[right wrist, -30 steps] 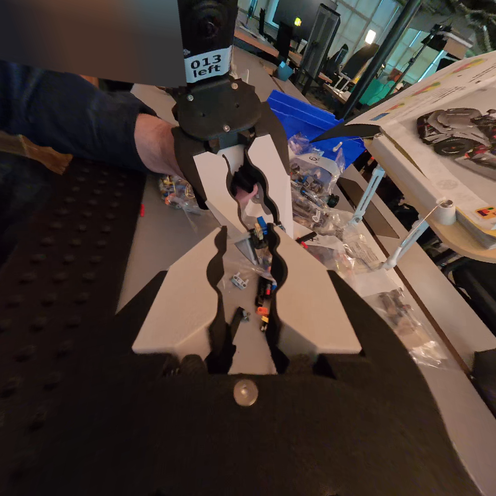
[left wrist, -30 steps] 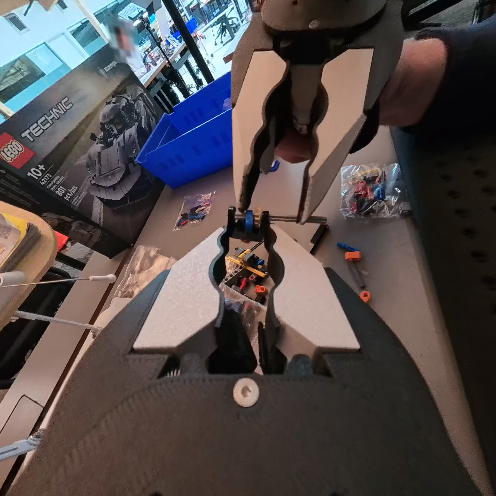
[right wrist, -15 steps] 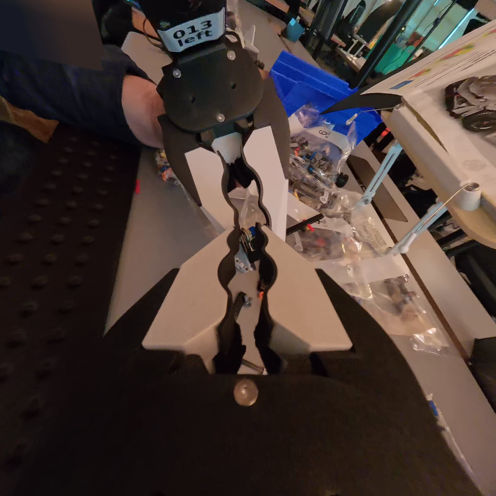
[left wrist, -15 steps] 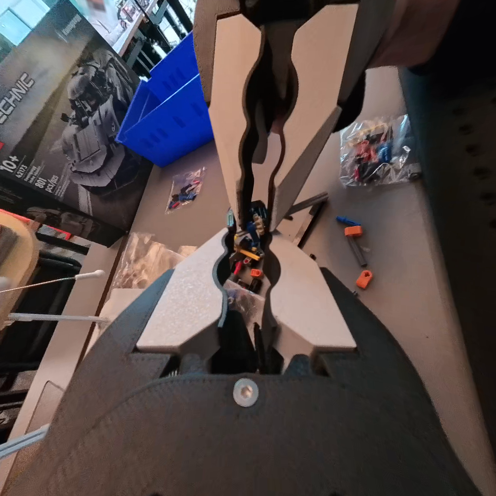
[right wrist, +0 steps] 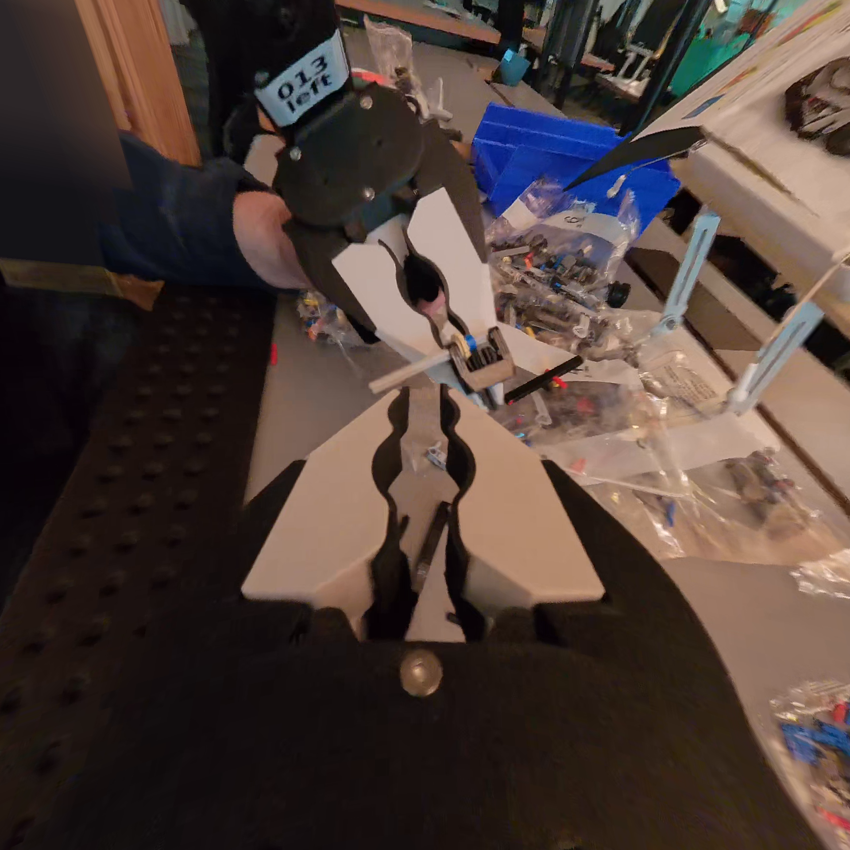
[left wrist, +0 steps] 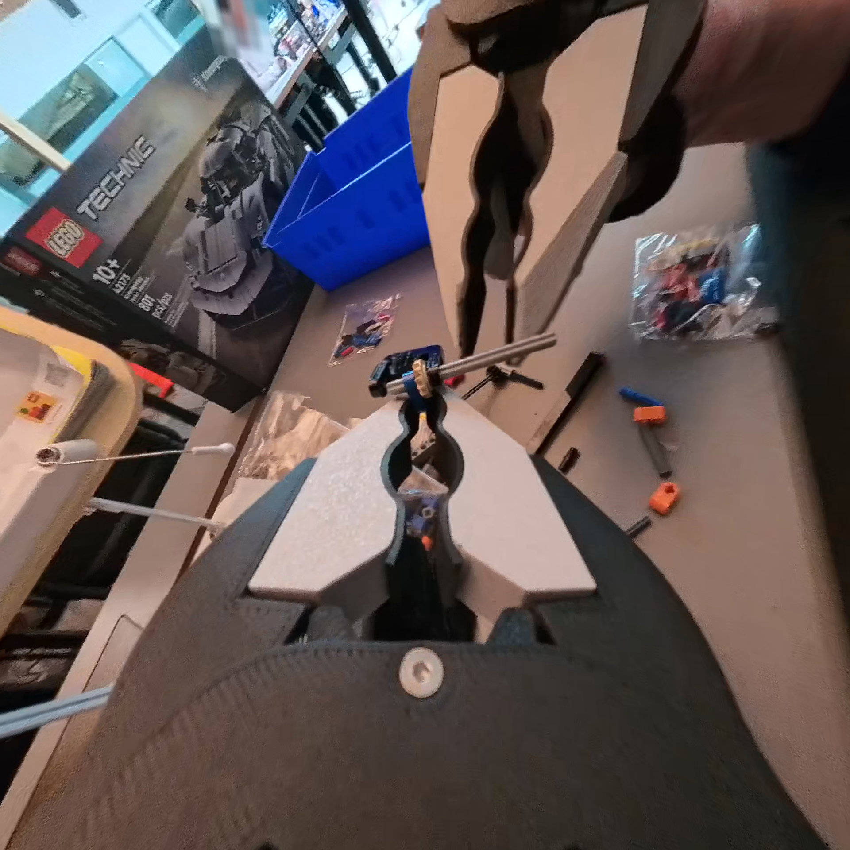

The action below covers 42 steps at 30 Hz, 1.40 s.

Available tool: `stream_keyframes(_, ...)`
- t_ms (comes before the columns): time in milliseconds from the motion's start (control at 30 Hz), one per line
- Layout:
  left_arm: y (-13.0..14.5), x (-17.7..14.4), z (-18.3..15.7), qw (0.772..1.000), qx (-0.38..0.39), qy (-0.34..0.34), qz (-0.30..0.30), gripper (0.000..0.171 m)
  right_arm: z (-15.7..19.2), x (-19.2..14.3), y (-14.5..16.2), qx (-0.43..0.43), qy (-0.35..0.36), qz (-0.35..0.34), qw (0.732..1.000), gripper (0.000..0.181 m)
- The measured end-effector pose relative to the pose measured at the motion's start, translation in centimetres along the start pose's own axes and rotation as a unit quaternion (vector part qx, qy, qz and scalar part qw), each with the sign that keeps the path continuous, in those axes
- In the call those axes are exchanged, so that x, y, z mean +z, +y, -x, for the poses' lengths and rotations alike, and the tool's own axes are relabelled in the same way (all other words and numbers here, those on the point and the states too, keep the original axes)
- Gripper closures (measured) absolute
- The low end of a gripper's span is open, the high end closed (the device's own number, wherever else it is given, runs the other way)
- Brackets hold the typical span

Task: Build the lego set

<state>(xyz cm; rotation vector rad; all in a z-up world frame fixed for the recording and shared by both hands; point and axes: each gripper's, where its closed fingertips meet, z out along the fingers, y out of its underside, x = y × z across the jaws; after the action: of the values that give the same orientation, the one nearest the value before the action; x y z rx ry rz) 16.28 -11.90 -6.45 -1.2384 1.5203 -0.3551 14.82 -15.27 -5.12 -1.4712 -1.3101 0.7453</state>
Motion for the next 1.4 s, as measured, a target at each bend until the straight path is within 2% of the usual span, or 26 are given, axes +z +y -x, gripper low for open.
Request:
stream_keyframes(67, 0.6, 0.4, 0.1, 0.999, 0.023, -0.023, 0.023, 0.171, 0.2, 0.5, 0.3, 0.031, -0.019, 0.004, 0.999, 0.162)
stream_keyframes(133, 0.7, 0.4, 0.7, 0.998, 0.035, -0.048, 0.032, 0.171, -0.2, 0.9, 0.7, 0.068, -0.022, 0.004, 0.997, 0.163)
stream_keyframes(233, 1.1, 0.5, 1.4, 0.992, 0.069, -0.083, 0.059, 0.171, -0.1, 0.6, -0.4, 0.116, -0.051, -0.032, 0.991, 0.155)
stream_keyframes(367, 1.2, 0.9, 1.5, 0.99, 0.082, -0.092, 0.064, 0.171, -1.0, -0.1, -1.0, 0.136, -0.034, -0.055, 0.989, 0.147)
stream_keyframes(533, 1.7, 1.1, 1.7, 0.988, 0.083, -0.102, 0.085, 0.171, -2.0, 0.2, 0.0, 0.119, 0.02, -0.017, 0.993, 0.152)
stream_keyframes(633, 1.8, 1.1, 2.0, 0.986, 0.082, -0.111, 0.092, 0.171, -1.5, 0.3, 0.5, 0.11, 0.012, 0.004, 0.994, 0.16)
stream_keyframes(767, 2.0, 1.3, 2.2, 0.984, 0.085, -0.119, 0.098, 0.171, -1.1, 1.0, 0.6, 0.141, -0.004, 0.003, 0.99, 0.152)
stream_keyframes(900, 1.9, 1.3, 2.3, 0.979, 0.102, -0.138, 0.112, 0.171, -1.4, 1.8, 1.4, 0.176, 0.0, 0.013, 0.984, 0.156)
stream_keyframes(967, 1.8, 1.4, 2.3, 0.978, 0.106, -0.141, 0.113, 0.17, -1.8, 1.8, 1.6, 0.17, 0.013, 0.018, 0.985, 0.175)
stream_keyframes(1000, 1.8, 1.4, 2.3, 0.978, 0.107, -0.142, 0.112, 0.17, -1.8, 1.8, 1.7, 0.169, 0.013, 0.019, 0.985, 0.176)
stream_keyframes(1200, 1.3, 1.4, 1.7, 0.991, 0.052, -0.102, 0.075, 0.169, -1.8, 1.3, 1.8, 0.118, 0.037, 0.046, 0.991, 0.179)
stream_keyframes(1300, 1.4, 1.5, 0.9, 0.997, 0.015, -0.052, 0.057, 0.168, -1.7, 1.2, 2.1, 0.1, 0.04, 0.059, 0.992, 0.18)
stream_keyframes(1400, 1.8, 1.2, 0.3, 0.999, -0.027, 0.003, 0.043, 0.171, -1.7, 0.9, 2.5, 0.041, 0.062, 0.086, 0.994, 0.18)
